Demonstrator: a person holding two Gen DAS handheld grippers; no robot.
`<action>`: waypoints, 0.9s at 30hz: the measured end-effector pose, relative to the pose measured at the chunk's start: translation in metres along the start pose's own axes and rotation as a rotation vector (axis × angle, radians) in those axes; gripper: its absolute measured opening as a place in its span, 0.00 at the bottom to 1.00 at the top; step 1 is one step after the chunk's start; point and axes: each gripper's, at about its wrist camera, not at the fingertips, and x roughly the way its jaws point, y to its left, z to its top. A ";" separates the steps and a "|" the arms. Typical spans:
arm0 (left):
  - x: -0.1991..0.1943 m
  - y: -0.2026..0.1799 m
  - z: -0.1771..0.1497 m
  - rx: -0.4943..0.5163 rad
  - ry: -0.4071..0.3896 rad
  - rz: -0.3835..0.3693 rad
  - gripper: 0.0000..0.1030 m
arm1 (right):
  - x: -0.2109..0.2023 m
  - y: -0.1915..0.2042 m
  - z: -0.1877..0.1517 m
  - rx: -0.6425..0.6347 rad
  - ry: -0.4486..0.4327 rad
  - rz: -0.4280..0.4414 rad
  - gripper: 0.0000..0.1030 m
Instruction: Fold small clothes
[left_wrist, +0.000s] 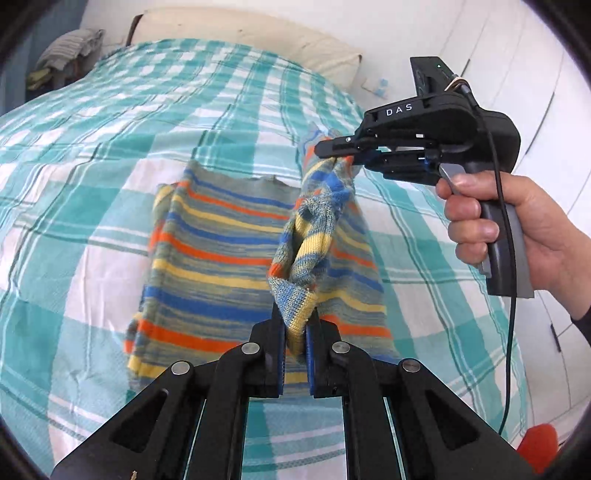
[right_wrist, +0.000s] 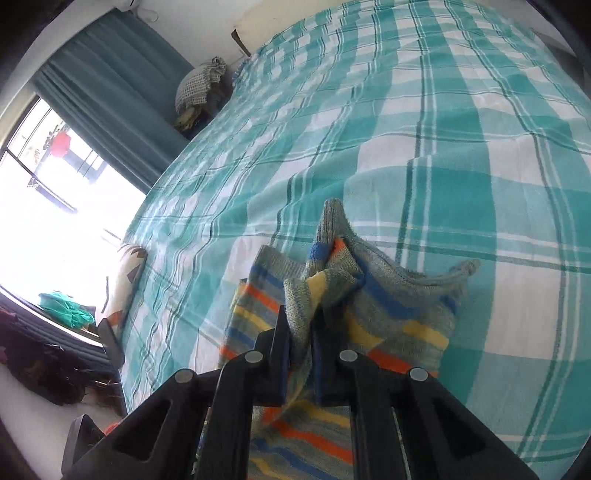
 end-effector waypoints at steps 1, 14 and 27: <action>0.006 0.011 0.001 -0.022 0.006 0.022 0.07 | 0.018 0.013 0.001 -0.011 0.006 -0.004 0.10; -0.048 0.069 -0.014 -0.140 -0.043 0.066 0.78 | -0.008 0.042 -0.070 -0.131 -0.098 -0.080 0.56; -0.003 0.084 -0.003 -0.113 0.134 0.254 0.71 | 0.003 0.054 -0.207 -0.236 0.011 -0.310 0.64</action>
